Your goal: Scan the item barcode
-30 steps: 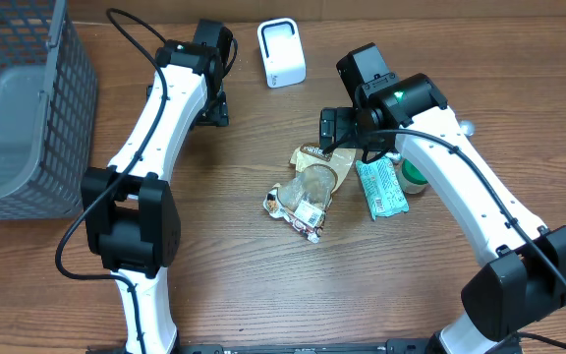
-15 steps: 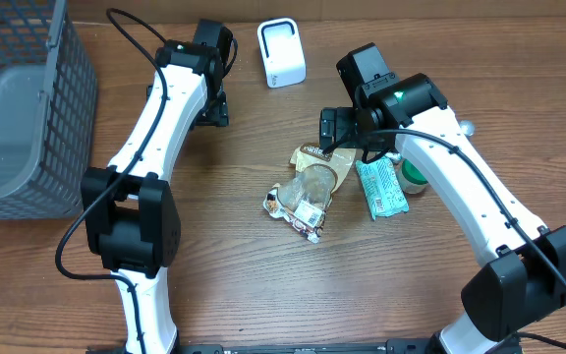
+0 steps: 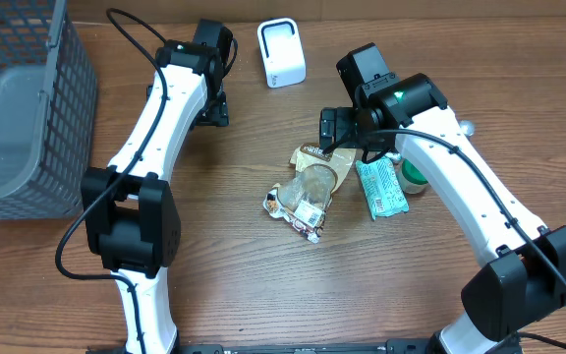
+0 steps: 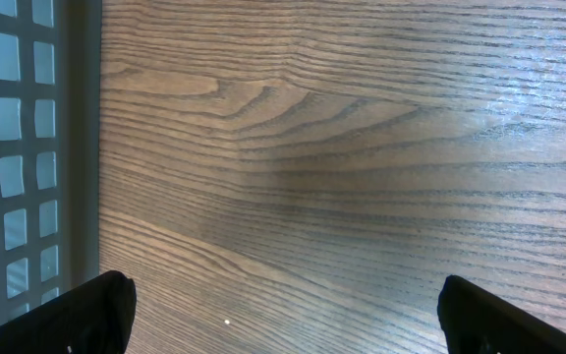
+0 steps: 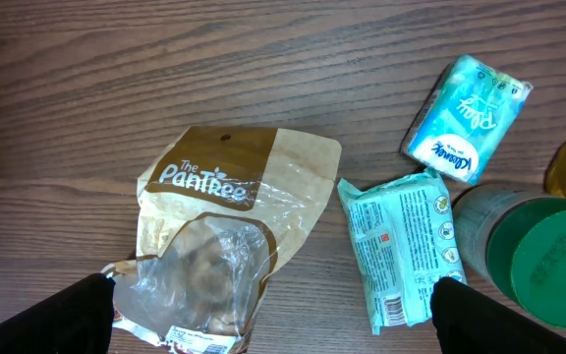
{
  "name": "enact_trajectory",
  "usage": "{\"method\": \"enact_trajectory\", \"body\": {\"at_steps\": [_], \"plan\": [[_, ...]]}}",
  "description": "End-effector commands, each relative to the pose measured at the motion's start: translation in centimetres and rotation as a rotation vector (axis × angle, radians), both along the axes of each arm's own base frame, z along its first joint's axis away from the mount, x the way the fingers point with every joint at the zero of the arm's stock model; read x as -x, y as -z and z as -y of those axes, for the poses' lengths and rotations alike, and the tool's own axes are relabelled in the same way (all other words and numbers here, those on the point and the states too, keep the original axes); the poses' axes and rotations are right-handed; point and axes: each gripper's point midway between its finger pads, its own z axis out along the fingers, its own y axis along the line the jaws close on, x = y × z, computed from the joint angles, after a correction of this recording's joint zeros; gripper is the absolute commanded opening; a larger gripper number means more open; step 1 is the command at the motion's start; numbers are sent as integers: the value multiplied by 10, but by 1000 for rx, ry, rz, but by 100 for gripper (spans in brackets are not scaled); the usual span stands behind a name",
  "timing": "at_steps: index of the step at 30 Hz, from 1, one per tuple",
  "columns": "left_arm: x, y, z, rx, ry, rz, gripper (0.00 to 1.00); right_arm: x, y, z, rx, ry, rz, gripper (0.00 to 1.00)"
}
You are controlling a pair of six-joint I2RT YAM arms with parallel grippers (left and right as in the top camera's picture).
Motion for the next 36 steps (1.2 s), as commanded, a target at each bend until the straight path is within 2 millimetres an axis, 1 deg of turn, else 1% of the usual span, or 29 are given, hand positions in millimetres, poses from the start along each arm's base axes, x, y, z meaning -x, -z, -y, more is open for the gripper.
{"method": "enact_trajectory", "body": {"at_steps": [1, 9, 11, 13, 14, 16, 18, 20, 24, 28, 30, 33, 36], "plan": [[-4, -18, -2, -13, 13, 41, 100, -2, -5, -3, -12, -5, 16, 100], [-4, -18, -2, -13, 13, 40, 99, -2, -5, -3, -12, -5, 16, 100], [-4, -24, -2, -11, 13, 52, 99, -2, -5, -3, -12, -5, 16, 100], [-3, -35, -1, -4, 15, 78, 100, -2, -5, -3, -12, -5, 16, 100], [-2, -45, -1, 1, 16, 101, 100, -2, -5, -3, -12, -5, 16, 100], [2, -72, 0, 15, 18, 162, 99, -2, -5, -3, -12, -5, 16, 100], [8, -101, -2, 30, 17, 229, 99, -2, -5, -3, -12, -5, 16, 100], [18, -134, -4, 48, 16, 307, 99, -2, -5, -3, -12, -5, 16, 100], [44, -198, -11, 84, 14, 463, 100, -2, -5, -3, -12, -6, 16, 100], [80, -257, -20, 121, 12, 622, 100, -2, -5, -3, -12, -5, 16, 100], [98, -279, -24, 135, 11, 685, 100, -2, -5, -3, -12, -5, 16, 100], [123, -306, -30, 155, 10, 769, 100, -2, -5, -3, -12, -6, 16, 100], [141, -323, -34, 167, 9, 824, 100, -2, -5, -3, -12, -5, 16, 100]]}}
